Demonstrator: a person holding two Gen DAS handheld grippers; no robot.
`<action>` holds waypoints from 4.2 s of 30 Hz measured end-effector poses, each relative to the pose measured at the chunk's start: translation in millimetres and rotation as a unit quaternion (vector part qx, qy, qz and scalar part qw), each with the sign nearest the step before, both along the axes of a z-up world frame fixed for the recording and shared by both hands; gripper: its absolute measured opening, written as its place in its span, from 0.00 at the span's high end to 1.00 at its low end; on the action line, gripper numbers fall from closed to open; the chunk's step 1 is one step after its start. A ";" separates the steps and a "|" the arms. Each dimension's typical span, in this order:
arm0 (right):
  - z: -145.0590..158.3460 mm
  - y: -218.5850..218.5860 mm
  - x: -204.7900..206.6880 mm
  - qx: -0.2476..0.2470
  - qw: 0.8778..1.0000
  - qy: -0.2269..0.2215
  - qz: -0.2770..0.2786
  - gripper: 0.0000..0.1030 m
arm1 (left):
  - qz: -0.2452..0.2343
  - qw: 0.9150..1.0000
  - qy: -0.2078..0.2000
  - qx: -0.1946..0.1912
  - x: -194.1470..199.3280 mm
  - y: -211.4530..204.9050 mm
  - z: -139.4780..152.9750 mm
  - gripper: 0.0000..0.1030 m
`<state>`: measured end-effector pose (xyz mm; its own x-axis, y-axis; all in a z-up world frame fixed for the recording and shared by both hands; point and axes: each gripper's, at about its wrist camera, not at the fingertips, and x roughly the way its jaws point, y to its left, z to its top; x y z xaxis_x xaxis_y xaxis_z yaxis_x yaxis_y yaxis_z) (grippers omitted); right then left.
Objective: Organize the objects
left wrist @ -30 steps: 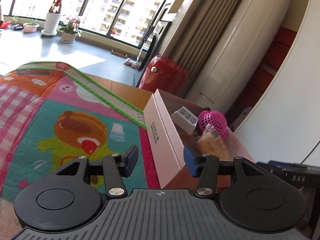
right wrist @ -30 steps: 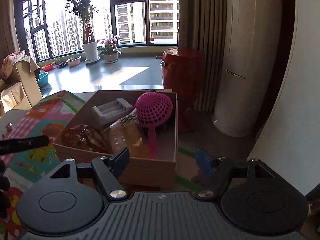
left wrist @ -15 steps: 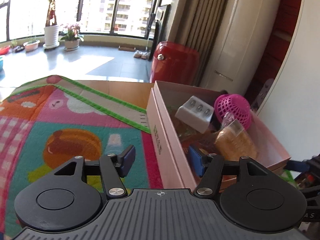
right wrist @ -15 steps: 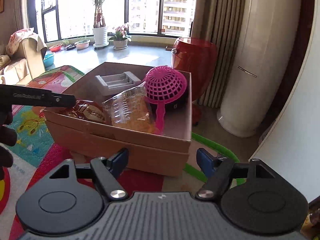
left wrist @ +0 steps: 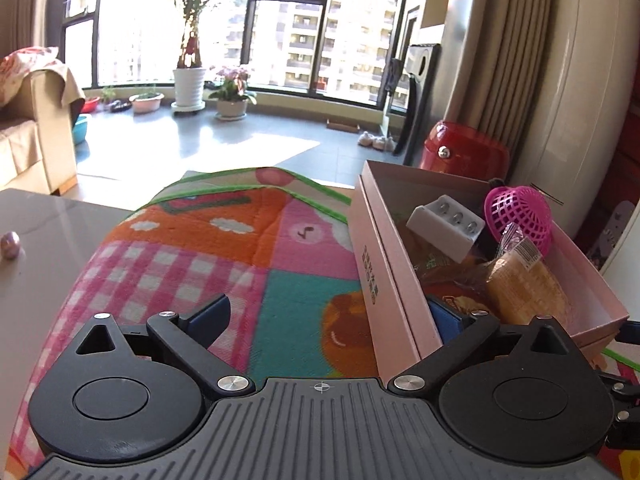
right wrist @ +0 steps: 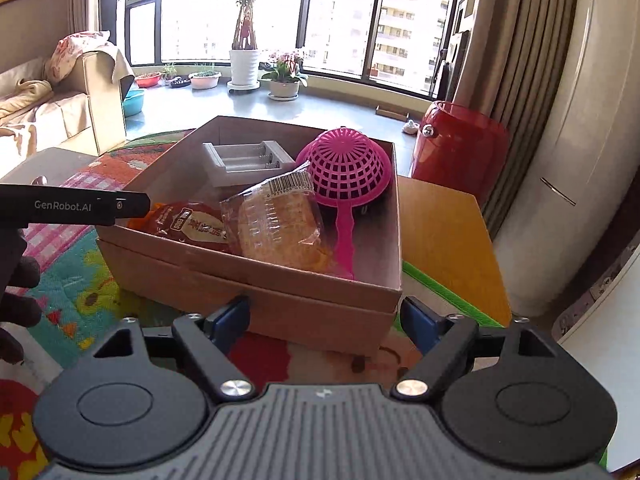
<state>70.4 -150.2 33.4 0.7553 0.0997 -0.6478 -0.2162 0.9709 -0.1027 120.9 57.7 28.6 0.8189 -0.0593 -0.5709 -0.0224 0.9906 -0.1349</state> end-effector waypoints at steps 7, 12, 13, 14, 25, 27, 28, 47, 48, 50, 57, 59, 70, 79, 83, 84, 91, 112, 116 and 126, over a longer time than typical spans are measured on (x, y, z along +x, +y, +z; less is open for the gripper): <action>-11.6 -12.1 -64.7 0.034 0.999 0.012 -0.038 0.00 | -0.026 0.999 -0.038 0.006 -90.6 -7.3 17.6 0.02; -29.5 -17.3 -92.1 0.034 0.997 0.039 -0.051 0.00 | -0.010 0.999 0.006 0.037 -137.3 -26.2 -7.4 0.02; -35.2 -16.0 -94.2 0.025 0.997 0.041 -0.059 0.00 | -0.010 0.999 0.014 0.035 -139.1 -29.8 -12.5 0.02; -37.3 -18.6 -96.3 0.037 0.997 0.031 -0.060 0.00 | -0.015 0.999 0.019 0.034 -138.1 -32.5 -18.3 0.02; -43.3 -22.1 -85.6 0.055 0.996 -0.001 -0.071 0.00 | -0.012 0.996 0.032 0.081 -125.9 -58.5 -27.6 0.02; -43.8 -21.3 -84.7 0.055 0.996 -0.002 -0.074 0.00 | -0.011 0.996 0.033 0.077 -125.2 -58.6 -27.7 0.01; -44.0 -21.5 -85.0 0.057 0.996 -0.003 -0.074 0.00 | -0.011 0.996 0.033 0.076 -125.2 -58.7 -27.6 0.01; -44.3 -21.5 -86.2 0.058 0.996 -0.006 -0.075 0.00 | -0.012 0.997 0.033 0.072 -127.5 -57.7 -26.8 0.01; -44.2 -21.5 -86.3 0.058 0.996 -0.006 -0.075 0.00 | -0.012 0.997 0.033 0.072 -128.0 -58.2 -26.8 0.01; -44.2 -21.5 -86.3 0.058 0.996 -0.005 -0.075 0.00 | -0.012 0.997 0.033 0.072 -127.3 -57.6 -26.8 0.01; -44.1 -21.5 -86.2 0.058 0.995 -0.005 -0.075 0.00 | -0.012 0.997 0.033 0.073 -127.2 -57.7 -26.9 0.01; -44.1 -21.4 -86.3 0.058 0.995 -0.005 -0.075 0.00 | -0.012 0.997 0.033 0.072 -127.1 -57.5 -26.9 0.01; -44.3 -21.2 -85.8 0.058 0.996 -0.006 -0.075 0.00 | -0.012 0.997 0.033 0.073 -127.2 -57.5 -26.8 0.01; -44.2 -21.3 -85.8 0.058 0.995 -0.006 -0.075 0.00 | -0.012 0.997 0.033 0.073 -127.2 -57.4 -26.7 0.01; -44.1 -21.3 -85.8 0.058 0.995 -0.006 -0.075 0.00 | -0.012 0.997 0.033 0.073 -127.1 -57.4 -26.7 0.01; -44.1 -21.3 -85.8 0.058 0.995 -0.006 -0.075 0.00 | -0.012 0.997 0.033 0.073 -127.2 -57.5 -26.7 0.01; -44.1 -21.3 -86.0 0.058 0.995 -0.006 -0.075 0.00 | -0.012 0.997 0.033 0.073 -127.1 -57.3 -26.8 0.01; -44.2 -21.6 -86.1 0.058 0.995 -0.006 -0.075 0.00 | -0.011 0.997 0.034 0.075 -128.3 -57.6 -26.4 0.01; -44.2 -21.6 -86.0 0.058 0.995 -0.006 -0.075 0.00 | -0.012 0.997 0.034 0.073 -128.2 -57.6 -26.3 0.01; -44.3 -21.6 -85.9 0.058 0.995 -0.006 -0.075 0.00 | -0.012 0.997 0.034 0.066 -128.2 -54.4 -25.7 0.01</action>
<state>-15.5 -171.7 -10.9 0.7744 0.0583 -0.6300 -0.0671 0.9977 0.0098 -7.3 3.3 2.9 0.7770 0.0007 -0.6295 -0.0025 1.0000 -0.0021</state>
